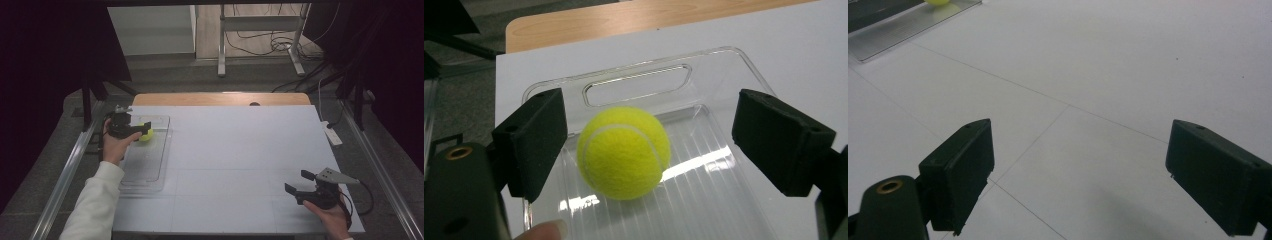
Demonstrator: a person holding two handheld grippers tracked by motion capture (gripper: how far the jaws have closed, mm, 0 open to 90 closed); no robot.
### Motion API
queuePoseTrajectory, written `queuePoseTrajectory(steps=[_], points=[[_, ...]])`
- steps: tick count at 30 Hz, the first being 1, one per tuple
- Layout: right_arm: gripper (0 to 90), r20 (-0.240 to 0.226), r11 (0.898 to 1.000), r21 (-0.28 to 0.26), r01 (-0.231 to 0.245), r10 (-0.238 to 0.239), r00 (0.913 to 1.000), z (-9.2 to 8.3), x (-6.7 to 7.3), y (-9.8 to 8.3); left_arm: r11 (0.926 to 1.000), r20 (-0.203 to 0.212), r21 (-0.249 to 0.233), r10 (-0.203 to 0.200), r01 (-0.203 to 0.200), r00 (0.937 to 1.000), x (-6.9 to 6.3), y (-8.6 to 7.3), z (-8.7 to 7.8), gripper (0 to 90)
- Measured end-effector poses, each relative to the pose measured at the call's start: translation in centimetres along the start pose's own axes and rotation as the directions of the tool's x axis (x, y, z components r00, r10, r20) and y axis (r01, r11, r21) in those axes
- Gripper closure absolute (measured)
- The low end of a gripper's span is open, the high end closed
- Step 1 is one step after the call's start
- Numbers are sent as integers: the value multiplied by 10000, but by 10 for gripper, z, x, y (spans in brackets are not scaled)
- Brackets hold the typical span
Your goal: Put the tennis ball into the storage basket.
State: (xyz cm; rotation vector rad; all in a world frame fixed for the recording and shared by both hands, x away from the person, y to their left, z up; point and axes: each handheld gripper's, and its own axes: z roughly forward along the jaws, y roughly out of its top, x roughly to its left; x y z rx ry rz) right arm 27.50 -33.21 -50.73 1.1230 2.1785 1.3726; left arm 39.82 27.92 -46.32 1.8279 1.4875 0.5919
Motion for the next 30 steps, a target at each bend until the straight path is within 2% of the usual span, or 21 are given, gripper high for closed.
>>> queuePoseTrajectory(steps=[5, 9, 19, 22, 30], points=[[120, -28, 10000, -20, -48, 48, 10000, 0, -2, 0, 9998, 260, -206, 51, -46, 9996, -1, -1, -6, 159], [120, -78, 10000, -6, -75, 75, 9999, 2, -3, 0, 9984, 589, -565, 25, 8, 9983, -2, 0, -14, 164], [120, -142, 10000, 25, 32, -32, 9999, 3, -1, 1, 9903, 1189, -1287, 671, -517, 9906, -14, -3, -34, 166], [120, -129, 10000, 22, 50, -49, 9999, 3, 0, 1, 9888, 1400, -1394, 723, -526, 9875, -16, -3, -39, 165], [119, -65, 10000, 52, 79, -78, 9999, 2, 0, 1, 9848, 1580, -1621, 890, -631, 9834, -20, -11, -50, 164]])
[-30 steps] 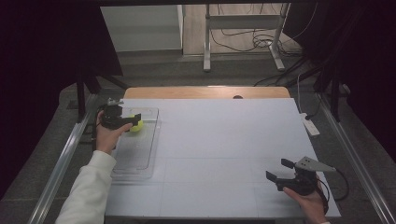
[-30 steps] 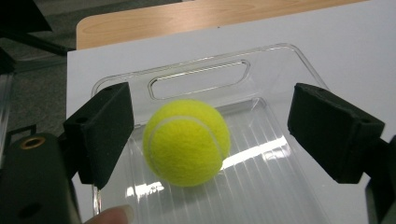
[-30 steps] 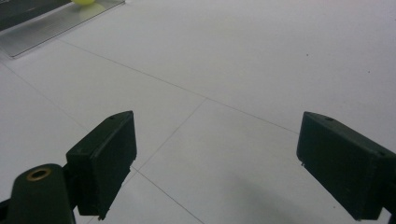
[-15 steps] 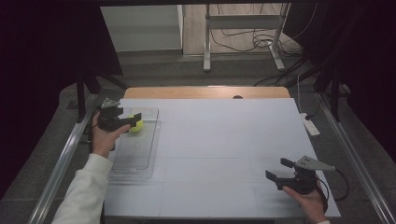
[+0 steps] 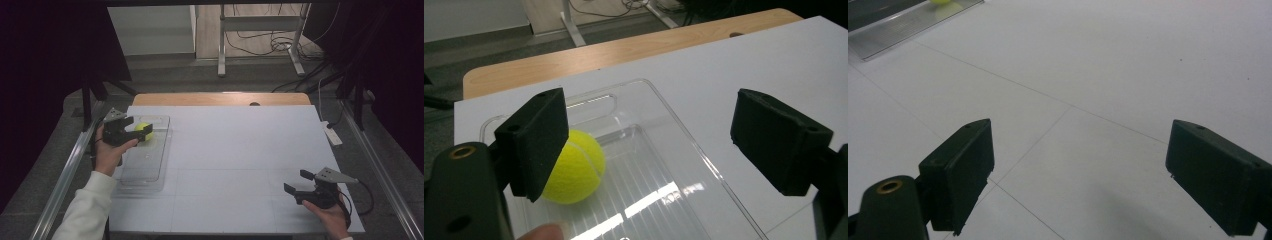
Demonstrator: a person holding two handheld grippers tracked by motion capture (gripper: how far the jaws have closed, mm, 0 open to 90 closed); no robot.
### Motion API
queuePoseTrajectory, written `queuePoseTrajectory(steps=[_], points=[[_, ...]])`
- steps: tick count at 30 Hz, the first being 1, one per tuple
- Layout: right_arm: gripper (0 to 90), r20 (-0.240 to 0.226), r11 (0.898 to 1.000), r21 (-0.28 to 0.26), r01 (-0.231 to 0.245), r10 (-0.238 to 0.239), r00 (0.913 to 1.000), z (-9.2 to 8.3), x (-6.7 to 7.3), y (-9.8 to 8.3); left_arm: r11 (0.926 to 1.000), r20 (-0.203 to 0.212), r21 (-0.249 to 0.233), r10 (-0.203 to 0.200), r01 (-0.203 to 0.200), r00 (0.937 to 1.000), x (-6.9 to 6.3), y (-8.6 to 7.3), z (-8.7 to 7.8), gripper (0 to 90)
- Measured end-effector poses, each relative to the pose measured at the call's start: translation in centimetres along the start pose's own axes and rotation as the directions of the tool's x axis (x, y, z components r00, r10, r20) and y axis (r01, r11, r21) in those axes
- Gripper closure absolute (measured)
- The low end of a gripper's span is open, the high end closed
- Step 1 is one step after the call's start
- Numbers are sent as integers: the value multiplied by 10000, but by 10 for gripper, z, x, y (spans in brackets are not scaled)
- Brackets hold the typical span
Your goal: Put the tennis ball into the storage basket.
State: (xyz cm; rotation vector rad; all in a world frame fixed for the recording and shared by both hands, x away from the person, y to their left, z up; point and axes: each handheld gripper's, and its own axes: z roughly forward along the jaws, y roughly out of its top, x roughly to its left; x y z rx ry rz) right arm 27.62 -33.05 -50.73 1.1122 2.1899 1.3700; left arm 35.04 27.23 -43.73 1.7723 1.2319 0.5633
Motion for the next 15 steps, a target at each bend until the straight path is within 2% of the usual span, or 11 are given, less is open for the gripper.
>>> queuePoseTrajectory(steps=[8, 15], points=[[120, 55, 10000, 36, 24, -25, 10000, -1, 0, -1, 9995, 308, -203, 231, -225, 9993, -9, -11, -11, 163], [120, 82, 10000, 26, 1, -1, 10000, -1, 0, -1, 9983, 754, -432, 413, -381, 9963, -23, -20, -23, 163]])
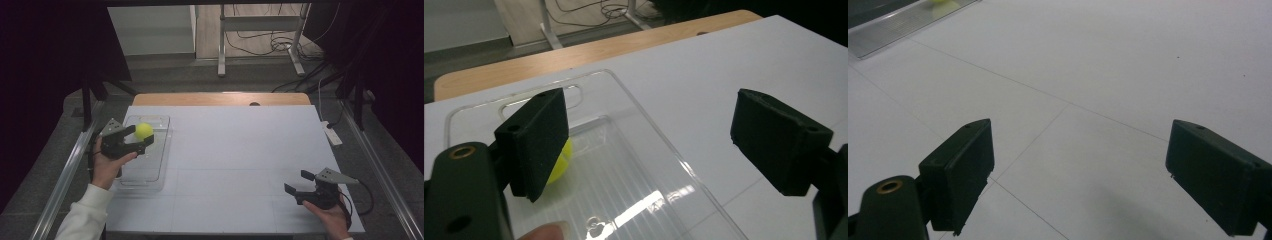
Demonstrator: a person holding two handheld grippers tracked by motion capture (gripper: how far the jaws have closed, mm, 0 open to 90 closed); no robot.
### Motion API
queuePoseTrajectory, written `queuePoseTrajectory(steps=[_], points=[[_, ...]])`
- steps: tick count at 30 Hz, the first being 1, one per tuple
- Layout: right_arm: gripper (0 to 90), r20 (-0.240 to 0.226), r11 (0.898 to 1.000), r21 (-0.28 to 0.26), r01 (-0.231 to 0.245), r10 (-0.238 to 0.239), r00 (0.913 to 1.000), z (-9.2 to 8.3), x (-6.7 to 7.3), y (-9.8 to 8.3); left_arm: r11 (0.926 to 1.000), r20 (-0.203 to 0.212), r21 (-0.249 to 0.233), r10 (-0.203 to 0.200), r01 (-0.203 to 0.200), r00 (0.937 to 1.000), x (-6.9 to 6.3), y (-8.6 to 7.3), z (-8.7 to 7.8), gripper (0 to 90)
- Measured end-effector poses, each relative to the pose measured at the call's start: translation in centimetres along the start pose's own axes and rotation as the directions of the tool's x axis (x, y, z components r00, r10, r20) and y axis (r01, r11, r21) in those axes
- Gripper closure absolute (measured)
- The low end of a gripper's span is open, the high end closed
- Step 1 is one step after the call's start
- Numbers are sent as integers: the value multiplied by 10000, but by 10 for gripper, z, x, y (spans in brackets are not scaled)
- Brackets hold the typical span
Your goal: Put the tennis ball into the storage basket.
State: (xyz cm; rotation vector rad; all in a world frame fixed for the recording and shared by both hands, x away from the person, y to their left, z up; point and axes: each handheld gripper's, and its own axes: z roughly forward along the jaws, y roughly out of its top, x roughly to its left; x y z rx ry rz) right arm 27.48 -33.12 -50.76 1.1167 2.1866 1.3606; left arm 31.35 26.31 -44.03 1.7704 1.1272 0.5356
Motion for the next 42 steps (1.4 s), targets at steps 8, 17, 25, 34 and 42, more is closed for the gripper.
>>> queuePoseTrajectory(steps=[8, 17, 25, 34, 42], points=[[119, -5, 10000, -7, -5, 5, 10000, 0, 0, 0, 9994, 333, 63, 328, -330, 9989, -16, -14, -7, 164], [118, -13, 10000, 8, 7, -7, 10000, 0, 1, 0, 9985, 713, 51, 531, -536, 9960, -34, -35, -17, 165], [117, -9, 10000, 8, 53, -53, 10000, 0, 1, 0, 9985, 1071, 78, 537, -549, 9928, -44, -50, -23, 163], [117, -6, 10000, 6, 30, -30, 10000, 0, 1, 0, 9985, 1242, 189, 491, -518, 9910, -52, -66, -27, 162], [117, -4, 10000, 35, 66, -66, 10000, 0, 1, 0, 9975, 1193, 330, 576, -619, 9912, -53, -78, -27, 162]])
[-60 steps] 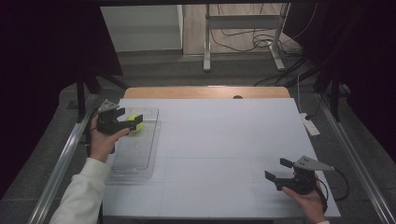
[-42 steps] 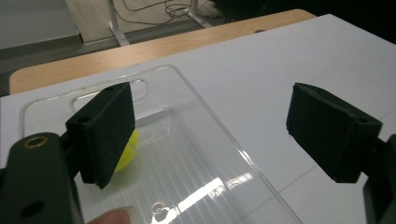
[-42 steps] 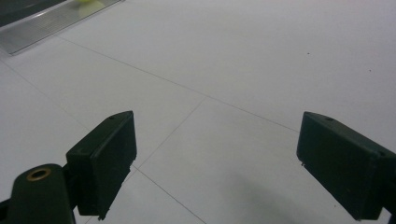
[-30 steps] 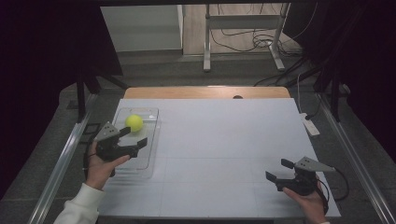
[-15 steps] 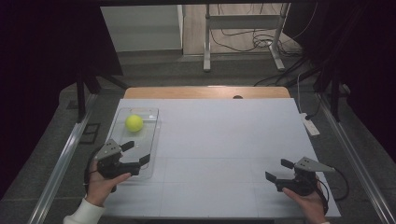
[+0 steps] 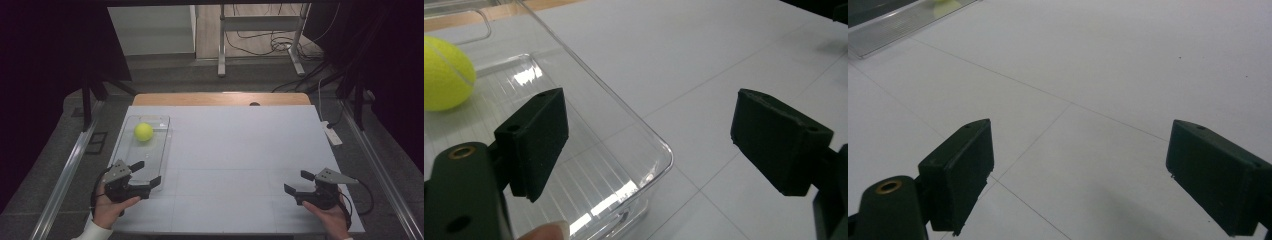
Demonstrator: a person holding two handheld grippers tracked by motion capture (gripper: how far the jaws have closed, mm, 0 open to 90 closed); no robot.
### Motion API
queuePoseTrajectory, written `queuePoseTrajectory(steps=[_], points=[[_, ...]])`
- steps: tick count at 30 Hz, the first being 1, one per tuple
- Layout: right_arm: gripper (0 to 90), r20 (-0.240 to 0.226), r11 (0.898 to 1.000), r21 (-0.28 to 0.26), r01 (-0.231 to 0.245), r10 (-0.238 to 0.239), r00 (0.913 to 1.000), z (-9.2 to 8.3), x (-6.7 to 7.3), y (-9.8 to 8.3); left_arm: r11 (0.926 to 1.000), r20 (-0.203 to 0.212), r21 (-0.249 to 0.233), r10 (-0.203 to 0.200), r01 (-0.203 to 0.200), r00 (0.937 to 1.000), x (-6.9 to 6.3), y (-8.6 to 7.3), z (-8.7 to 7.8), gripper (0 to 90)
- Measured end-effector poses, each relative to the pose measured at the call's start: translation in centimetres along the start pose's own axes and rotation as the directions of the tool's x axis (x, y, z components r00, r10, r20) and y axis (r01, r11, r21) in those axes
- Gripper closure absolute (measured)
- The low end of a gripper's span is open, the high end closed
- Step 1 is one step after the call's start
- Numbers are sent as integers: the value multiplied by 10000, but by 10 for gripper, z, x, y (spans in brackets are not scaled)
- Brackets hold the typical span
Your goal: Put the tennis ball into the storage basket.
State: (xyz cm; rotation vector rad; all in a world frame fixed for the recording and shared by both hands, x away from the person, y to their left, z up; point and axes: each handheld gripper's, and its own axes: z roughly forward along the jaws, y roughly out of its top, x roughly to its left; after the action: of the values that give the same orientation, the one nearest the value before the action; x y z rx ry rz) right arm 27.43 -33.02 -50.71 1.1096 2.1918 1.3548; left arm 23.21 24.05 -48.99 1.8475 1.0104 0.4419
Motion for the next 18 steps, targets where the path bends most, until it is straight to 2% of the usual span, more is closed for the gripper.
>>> queuePoseTrajectory(steps=[18], points=[[117, -96, 10000, -8, -11, 11, 10000, 0, 0, -1, 10000, 70, 9, -53, 53, 10000, 0, -2, 6, 158]])
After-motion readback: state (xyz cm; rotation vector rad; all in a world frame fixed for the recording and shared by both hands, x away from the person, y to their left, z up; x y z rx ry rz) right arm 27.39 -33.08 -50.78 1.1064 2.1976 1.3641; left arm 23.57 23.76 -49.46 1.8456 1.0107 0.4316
